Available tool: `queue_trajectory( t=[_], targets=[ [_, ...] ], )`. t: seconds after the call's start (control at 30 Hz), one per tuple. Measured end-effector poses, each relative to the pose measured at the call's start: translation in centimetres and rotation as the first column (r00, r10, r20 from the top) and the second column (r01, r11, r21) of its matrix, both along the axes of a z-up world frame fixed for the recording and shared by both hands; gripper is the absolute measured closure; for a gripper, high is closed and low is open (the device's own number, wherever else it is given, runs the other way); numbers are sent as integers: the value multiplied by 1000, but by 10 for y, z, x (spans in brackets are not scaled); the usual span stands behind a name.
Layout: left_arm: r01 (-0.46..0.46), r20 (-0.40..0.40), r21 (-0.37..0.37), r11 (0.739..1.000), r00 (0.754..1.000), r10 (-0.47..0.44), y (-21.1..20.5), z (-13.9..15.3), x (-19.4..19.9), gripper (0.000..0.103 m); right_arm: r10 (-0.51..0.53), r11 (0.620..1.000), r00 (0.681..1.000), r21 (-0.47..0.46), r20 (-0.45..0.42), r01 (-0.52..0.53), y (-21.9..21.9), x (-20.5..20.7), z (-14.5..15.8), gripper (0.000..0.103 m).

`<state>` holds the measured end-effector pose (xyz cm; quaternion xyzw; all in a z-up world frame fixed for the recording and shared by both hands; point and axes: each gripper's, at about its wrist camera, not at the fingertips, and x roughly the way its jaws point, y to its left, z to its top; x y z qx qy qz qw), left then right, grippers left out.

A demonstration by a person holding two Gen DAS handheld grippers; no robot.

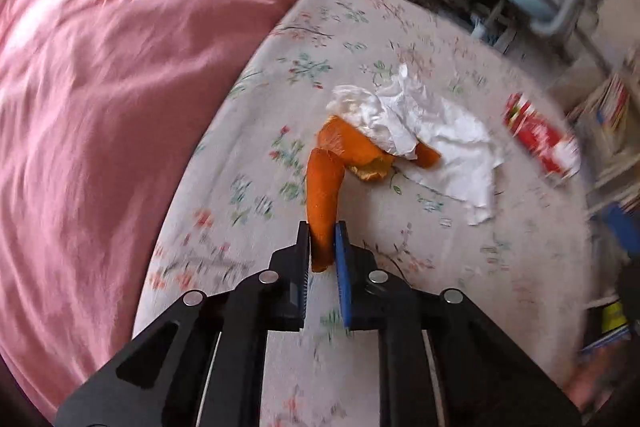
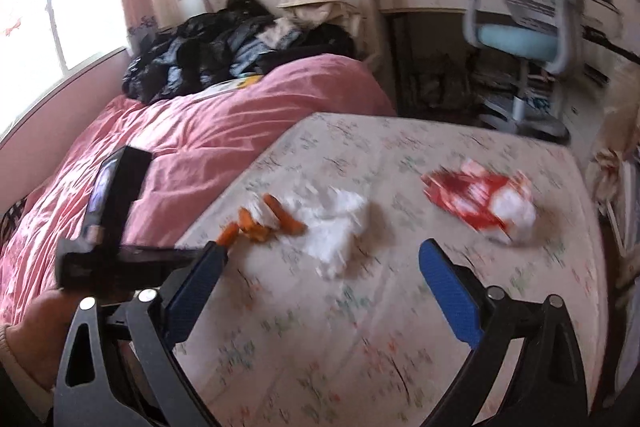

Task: Collect trash
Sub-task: 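Grasp an orange item with the left tool while the right grasps white tissue, then open both tools over the yellow bucket, dropping tissue and orange peel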

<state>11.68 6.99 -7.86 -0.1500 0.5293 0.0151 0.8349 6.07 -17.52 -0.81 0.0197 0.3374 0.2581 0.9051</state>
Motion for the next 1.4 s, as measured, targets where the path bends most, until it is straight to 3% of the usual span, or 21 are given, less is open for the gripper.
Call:
queue_trajectory(
  t=[0.17, 0.3, 0.47, 0.5, 0.57, 0.63, 0.93, 1.13, 1.3, 1.4],
  targets=[
    [-49, 106, -34, 998, 993, 52, 23, 33, -36, 91, 124, 991, 991, -40, -49, -126, 50, 34, -17, 38],
    [-86, 128, -72, 994, 987, 94, 34, 40, -38, 91, 172, 974, 982, -133, -77, -181, 91, 57, -39, 47],
    [-46, 156, -57, 997, 986, 55, 30, 49, -36, 91, 179, 967, 973, -155, -144, -200, 103, 78, -65, 67],
    [-38, 165, -51, 998, 985, 46, 28, 52, -35, 91, 180, 969, 974, -145, -136, -199, 101, 79, -65, 67],
    [-25, 175, -56, 998, 984, 35, 29, 56, -34, 91, 177, 971, 975, -139, -132, -195, 100, 80, -62, 84],
    [-24, 182, -62, 998, 983, 35, 30, 59, -36, 91, 170, 976, 978, -119, -120, -184, 95, 78, -56, 88],
    [-10, 224, -96, 995, 974, 32, 29, 65, -45, 91, 108, 994, 992, 23, -65, -106, 45, 51, -12, 89],
    [64, 247, -92, 994, 968, -39, 4, 68, -67, 91, 47, 988, 991, 150, -126, -28, -20, -15, 2, 89],
    [139, 240, -65, 988, 963, -120, -27, 59, -114, 91, 72, 987, 981, 157, -181, -43, -41, -91, -2, 89],
    [181, 222, -45, 982, 961, -167, -43, 50, -143, 91, 98, 993, 966, 86, -239, -80, -39, -137, -15, 89]
  ],
)
